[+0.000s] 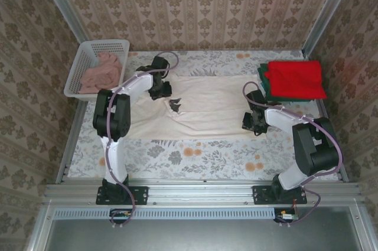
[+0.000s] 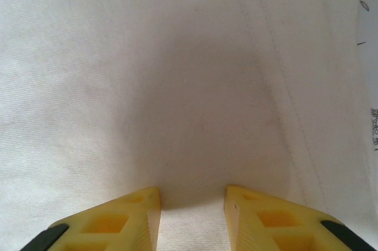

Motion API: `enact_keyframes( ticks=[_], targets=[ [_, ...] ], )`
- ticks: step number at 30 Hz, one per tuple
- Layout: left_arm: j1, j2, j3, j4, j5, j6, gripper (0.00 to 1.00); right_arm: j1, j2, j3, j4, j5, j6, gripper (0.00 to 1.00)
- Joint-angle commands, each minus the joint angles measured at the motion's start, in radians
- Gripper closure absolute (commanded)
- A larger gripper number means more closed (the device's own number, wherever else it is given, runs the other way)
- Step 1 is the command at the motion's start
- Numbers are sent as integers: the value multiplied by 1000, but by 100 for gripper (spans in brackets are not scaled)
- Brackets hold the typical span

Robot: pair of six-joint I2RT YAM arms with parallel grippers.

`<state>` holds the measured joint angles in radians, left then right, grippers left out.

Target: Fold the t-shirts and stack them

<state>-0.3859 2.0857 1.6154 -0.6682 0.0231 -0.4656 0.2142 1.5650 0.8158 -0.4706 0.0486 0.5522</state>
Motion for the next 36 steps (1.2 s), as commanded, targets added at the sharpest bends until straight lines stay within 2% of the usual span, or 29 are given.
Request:
enact_keyframes(
  ticks=[1, 2, 4, 7, 10, 11, 13, 14, 17, 21, 23, 29, 34, 36],
  targets=[
    [-7, 14, 44, -72, -19, 31, 61, 0, -22, -5, -32, 25, -16, 62],
    [-4, 13, 45, -71, -22, 36, 54, -1, -28, -2, -35, 22, -16, 62],
    [3, 6, 47, -80, -42, 49, 52, 0, -42, 7, -36, 19, -21, 62],
    [26, -15, 55, -89, -75, 68, 41, 0, -57, 47, -59, 22, -30, 61],
    [69, -21, 120, -102, -97, 93, 18, -2, -58, 129, -83, 36, -50, 59],
    [80, -16, 153, -101, -110, 103, 13, -4, -52, 158, -84, 41, -56, 57],
    [100, 13, 250, -103, -156, 129, 1, -11, -17, 233, -72, 47, -81, 47],
    [107, 36, 308, -102, -179, 144, 0, -13, 10, 288, -71, 50, -101, 42],
    [126, 149, 487, -127, -206, 154, 0, -29, 128, 451, -95, 93, -155, 35],
    [156, 313, 695, -152, -187, 148, 0, -77, 342, 681, -172, 97, -197, 38],
    [176, 386, 769, -153, -134, 131, 3, -98, 438, 794, -205, 95, -220, 38],
    [207, 467, 784, -62, -65, 92, 13, -156, 652, 1052, -295, 45, -250, 40],
    [217, 481, 737, 7, -30, 64, 19, -173, 717, 1127, -275, 9, -261, 39],
    [220, 484, 730, 17, -19, 56, 24, -179, 755, 1180, -287, -10, -264, 39]
  ],
)
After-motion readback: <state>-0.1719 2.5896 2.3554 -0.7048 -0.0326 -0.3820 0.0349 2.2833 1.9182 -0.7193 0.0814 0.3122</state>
